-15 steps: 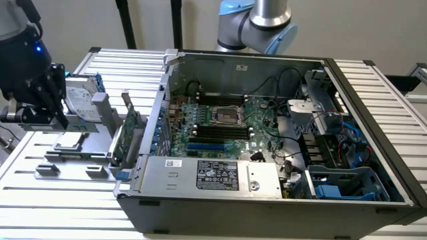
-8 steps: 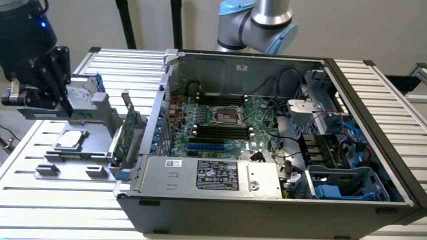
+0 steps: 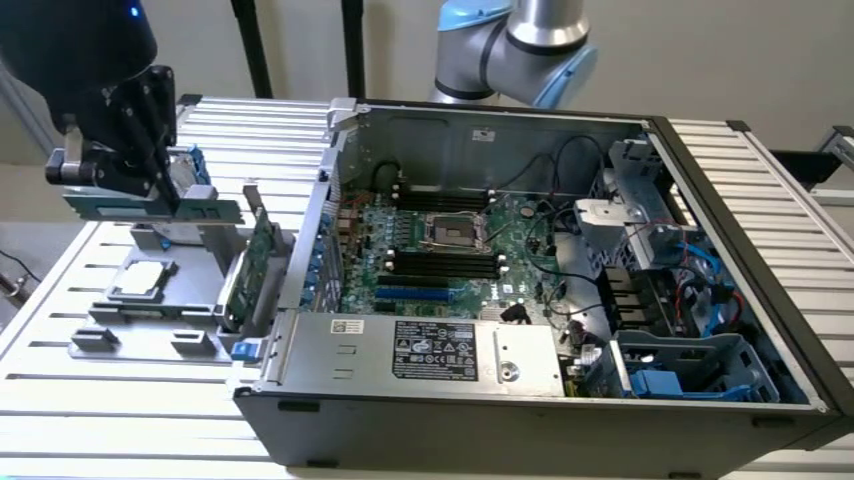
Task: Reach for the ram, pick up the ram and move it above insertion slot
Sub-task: 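Pick up the ram and move it above insertion slot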
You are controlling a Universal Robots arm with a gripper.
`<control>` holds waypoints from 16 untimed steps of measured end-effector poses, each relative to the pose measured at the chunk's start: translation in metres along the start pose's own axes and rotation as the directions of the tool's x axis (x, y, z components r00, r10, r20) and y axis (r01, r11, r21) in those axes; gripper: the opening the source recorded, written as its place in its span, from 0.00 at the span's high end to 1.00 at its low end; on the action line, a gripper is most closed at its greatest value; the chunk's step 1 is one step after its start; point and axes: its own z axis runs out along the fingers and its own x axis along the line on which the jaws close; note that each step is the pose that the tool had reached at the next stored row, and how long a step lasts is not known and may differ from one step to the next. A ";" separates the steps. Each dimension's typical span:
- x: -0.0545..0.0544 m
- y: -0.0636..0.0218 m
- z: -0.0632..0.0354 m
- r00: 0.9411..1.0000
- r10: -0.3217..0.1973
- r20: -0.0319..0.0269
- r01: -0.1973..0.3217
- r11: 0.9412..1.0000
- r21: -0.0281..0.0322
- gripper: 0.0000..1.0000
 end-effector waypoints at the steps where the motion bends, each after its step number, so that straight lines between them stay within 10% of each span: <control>1: 0.000 -0.0044 -0.0019 1.000 0.000 0.001 0.000 1.000 0.000 0.87; 16: 0.002 -0.0720 -0.0133 1.000 -0.001 0.022 0.001 1.000 -0.003 0.87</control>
